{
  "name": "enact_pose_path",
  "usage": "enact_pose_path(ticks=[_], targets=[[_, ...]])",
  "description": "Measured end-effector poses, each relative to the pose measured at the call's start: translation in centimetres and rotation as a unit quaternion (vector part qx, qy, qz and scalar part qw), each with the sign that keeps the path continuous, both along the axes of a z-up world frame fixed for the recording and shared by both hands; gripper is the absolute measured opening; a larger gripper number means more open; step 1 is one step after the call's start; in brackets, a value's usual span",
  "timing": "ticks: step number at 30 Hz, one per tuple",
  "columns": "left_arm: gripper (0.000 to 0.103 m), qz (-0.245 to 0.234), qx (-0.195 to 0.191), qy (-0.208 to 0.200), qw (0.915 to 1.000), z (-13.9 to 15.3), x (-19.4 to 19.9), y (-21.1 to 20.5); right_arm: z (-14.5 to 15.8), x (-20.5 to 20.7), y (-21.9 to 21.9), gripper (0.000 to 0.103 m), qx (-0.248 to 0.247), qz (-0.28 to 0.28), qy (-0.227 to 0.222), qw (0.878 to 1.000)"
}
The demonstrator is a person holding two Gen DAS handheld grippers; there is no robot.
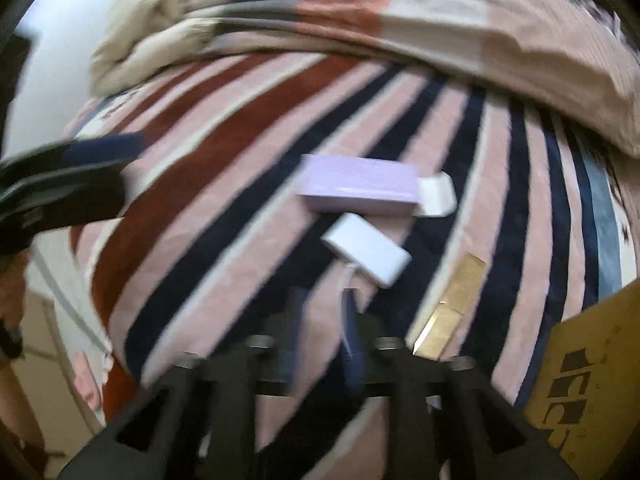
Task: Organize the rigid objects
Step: 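Grasp the white charger with cable using the right gripper, then carry the charger into the cardboard box and open the right gripper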
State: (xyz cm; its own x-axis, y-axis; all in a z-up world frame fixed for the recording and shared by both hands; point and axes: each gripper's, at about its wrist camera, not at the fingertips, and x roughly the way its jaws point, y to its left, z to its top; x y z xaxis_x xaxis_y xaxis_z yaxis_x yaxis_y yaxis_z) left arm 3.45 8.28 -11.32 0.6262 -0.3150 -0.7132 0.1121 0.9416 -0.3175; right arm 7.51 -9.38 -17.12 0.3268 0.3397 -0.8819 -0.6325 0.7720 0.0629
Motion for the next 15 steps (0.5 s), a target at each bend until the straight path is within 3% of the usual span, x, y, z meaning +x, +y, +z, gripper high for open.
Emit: enact_pose_path(ticks=[6,8,9,15], targets=[[0.081,0.010,0.005,0.005,0.9999,-0.3,0.0,0.7,-2.9,3.1,0.6,0.053,0.003,-0.005,0.003,1.000],[0.081,0.013,0.005,0.008,0.9999,-0.6,0.0,1.0,-2.9,3.1,0.8,0.051,0.013,0.005,-0.009,1.000],[0.081,0.014,0.004,0.010,0.9998,-0.6,0.1,1.1,-2.8,3.0,0.9,0.042,0.012,0.010,-0.016,1.000],[0.081,0.000,-0.007,0.008,0.9999,0.0,0.3,0.2,-1.0,1.1,0.7,0.041,0.014,0.037,-0.044,0.998]])
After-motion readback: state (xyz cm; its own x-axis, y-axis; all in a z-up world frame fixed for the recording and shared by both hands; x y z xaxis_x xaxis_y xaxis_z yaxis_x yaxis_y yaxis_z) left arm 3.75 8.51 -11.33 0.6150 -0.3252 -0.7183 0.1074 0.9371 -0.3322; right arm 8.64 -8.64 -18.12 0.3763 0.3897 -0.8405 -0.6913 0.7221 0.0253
